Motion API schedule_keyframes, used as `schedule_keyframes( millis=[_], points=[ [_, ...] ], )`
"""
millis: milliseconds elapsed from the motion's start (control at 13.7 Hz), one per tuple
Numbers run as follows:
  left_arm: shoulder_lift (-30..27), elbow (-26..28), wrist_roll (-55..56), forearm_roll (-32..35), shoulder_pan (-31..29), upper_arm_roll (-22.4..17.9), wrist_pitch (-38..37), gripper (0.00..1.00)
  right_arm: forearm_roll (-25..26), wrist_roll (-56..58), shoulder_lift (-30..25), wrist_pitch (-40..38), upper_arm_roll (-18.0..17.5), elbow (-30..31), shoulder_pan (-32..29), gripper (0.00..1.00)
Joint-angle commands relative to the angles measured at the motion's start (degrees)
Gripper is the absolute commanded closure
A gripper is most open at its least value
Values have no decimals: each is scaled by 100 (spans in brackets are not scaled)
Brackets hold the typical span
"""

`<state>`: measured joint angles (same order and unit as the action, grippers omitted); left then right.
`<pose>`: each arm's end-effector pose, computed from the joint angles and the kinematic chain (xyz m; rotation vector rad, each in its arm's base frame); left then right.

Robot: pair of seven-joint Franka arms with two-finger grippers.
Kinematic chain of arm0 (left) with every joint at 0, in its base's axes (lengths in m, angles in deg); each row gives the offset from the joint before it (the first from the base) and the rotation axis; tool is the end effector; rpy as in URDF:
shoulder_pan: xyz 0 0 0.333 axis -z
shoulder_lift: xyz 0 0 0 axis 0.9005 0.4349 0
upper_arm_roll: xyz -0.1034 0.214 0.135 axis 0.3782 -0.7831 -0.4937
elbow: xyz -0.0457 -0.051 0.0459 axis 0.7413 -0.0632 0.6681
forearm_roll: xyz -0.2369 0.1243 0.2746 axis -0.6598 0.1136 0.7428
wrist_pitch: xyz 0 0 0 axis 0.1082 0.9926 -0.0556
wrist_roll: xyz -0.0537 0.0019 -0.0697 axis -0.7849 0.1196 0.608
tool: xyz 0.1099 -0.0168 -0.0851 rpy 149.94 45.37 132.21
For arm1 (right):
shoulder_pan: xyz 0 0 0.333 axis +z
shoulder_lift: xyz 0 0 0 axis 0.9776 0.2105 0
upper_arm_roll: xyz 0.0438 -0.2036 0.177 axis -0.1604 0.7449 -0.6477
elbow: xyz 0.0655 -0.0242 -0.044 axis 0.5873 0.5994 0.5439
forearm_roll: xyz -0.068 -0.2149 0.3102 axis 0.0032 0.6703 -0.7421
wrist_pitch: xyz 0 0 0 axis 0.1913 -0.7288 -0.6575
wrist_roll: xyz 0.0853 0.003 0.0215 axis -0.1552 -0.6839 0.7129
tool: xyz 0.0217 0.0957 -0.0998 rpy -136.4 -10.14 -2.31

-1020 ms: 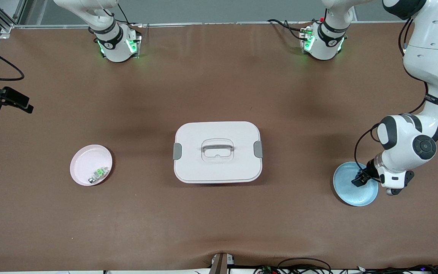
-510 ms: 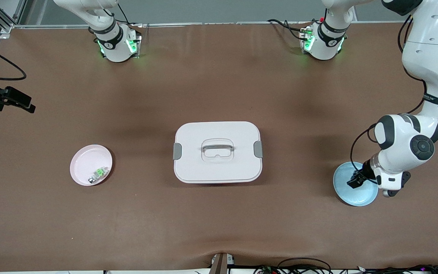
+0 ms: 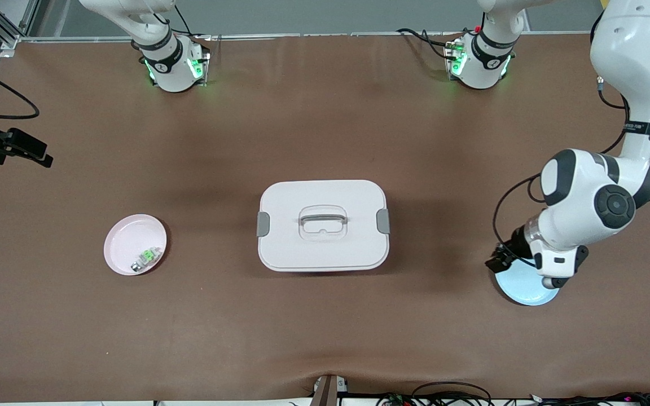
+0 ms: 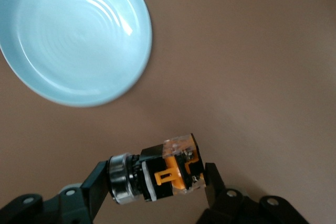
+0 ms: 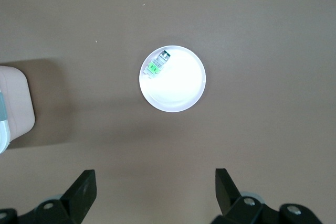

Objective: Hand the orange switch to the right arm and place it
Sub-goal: 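Lift the orange switch and carry it over the white box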

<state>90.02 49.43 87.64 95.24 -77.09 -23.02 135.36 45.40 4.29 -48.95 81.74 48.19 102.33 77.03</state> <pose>0.6424 -0.1319 0.2806 2.7847 1.0981 -0.0317 0.5476 -0.0292 0.5380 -3.1111 0.1363 0.0185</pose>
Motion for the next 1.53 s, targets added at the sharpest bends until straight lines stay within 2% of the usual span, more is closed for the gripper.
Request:
schedule_keyframes(
  millis=[0, 364, 510, 729, 1020, 1458],
  points=[
    [11, -387, 692, 5, 4, 523, -316, 100, -87, -6, -60, -22, -18, 29, -41, 0],
    [54, -836, 1195, -934, 92, 1288, -343, 100, -78, 21, -16, -39, 0, -23, -93, 0],
    [89, -994, 1519, -1382, 433, 1324, -343, 100, -78, 21, 19, -30, 9, -23, -120, 0],
    [186, -1485, 2090, -1419, 1040, 1316, -334, 100, -95, 3, 81, 13, 9, -23, -225, 0],
    [423, -1882, 1978, -1384, 1743, 1290, -168, 100, -60, 65, 502, 57, 0, -41, -278, 0],
    [740, -1900, 2048, -1384, 2113, 1281, 527, 100, 28, 590, 687, 488, 9, -94, -287, 0]
  ],
)
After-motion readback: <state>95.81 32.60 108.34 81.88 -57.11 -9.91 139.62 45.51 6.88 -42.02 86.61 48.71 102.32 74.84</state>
